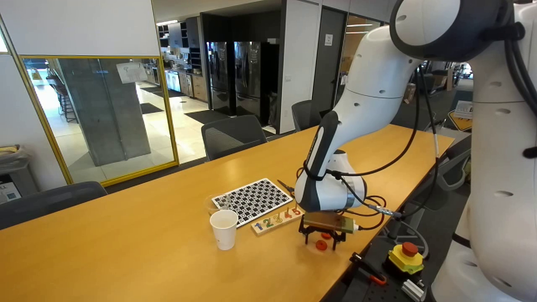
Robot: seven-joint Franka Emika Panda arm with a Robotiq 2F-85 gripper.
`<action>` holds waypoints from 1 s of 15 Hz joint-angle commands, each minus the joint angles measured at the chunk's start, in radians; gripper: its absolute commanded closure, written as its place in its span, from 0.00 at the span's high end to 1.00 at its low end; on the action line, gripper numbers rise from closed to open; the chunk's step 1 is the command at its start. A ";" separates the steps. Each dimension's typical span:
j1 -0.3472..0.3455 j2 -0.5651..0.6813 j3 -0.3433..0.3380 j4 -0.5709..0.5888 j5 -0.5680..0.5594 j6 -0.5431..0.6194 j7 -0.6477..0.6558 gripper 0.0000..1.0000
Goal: Put the round yellow blocks in the white cup then put the round orange blocks in the clear cup respectively one at a time
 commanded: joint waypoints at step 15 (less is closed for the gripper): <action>0.041 -0.078 -0.022 0.010 -0.001 -0.051 -0.010 0.17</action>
